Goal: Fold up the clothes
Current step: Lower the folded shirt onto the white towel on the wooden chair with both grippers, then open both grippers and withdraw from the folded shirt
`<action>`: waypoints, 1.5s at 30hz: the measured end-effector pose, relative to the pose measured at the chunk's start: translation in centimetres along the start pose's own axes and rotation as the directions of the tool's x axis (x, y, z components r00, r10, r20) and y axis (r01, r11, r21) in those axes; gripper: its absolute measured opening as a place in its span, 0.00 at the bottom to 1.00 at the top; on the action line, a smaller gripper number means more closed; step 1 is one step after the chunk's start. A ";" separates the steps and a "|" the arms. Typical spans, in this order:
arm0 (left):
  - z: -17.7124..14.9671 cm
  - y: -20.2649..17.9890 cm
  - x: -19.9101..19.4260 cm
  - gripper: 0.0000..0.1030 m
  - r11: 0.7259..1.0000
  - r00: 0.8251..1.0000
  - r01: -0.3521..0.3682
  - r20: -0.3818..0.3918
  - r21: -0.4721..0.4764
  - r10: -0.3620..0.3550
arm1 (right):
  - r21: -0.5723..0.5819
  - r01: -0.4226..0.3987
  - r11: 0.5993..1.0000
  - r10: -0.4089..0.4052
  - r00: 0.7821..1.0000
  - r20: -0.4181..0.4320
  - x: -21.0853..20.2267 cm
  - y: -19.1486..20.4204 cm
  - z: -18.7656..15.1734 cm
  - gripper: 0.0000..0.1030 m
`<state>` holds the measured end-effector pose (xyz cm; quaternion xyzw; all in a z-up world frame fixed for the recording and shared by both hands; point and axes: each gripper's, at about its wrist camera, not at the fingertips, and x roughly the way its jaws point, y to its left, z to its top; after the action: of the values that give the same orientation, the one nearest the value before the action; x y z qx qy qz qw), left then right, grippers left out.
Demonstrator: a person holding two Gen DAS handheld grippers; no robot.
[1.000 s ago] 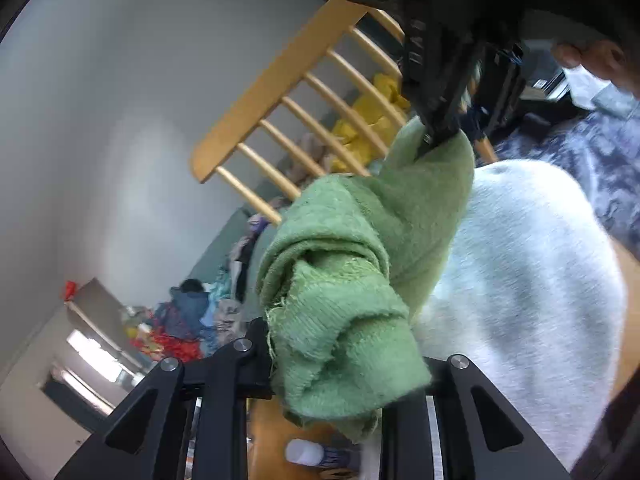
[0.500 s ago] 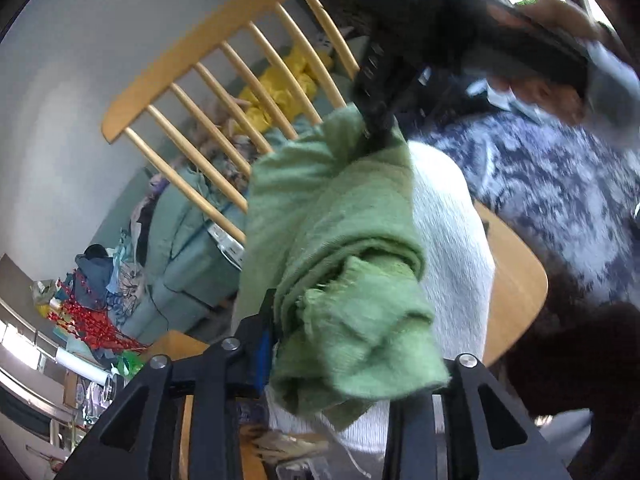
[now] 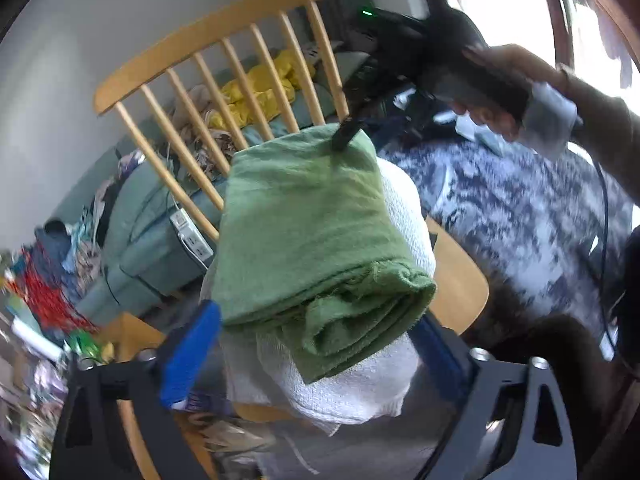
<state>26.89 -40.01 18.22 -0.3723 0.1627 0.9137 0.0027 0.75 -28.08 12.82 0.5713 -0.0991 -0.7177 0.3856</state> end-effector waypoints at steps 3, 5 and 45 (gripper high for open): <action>-0.5 0.7 -0.4 0.96 0.998 0.999 0.028 0.028 -0.055 -0.026 | 0.027 -0.023 0.999 0.022 1.000 0.020 -1.0 -1.0 0.2 0.51; -0.8 0.9 -0.3 0.96 0.995 0.998 0.048 0.033 -0.091 -0.045 | 0.012 -0.007 1.000 0.007 0.999 0.036 -1.6 -1.4 0.0 0.51; -1.9 -4.1 -0.3 1.00 0.874 0.968 -0.164 0.097 -0.457 0.232 | -0.550 0.094 0.830 0.116 0.935 0.335 -5.7 5.7 -16.4 0.56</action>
<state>28.95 -36.66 15.97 -0.2752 -0.0143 0.9471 -0.1643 18.24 -23.33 15.03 0.2943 0.0433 -0.8039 0.5150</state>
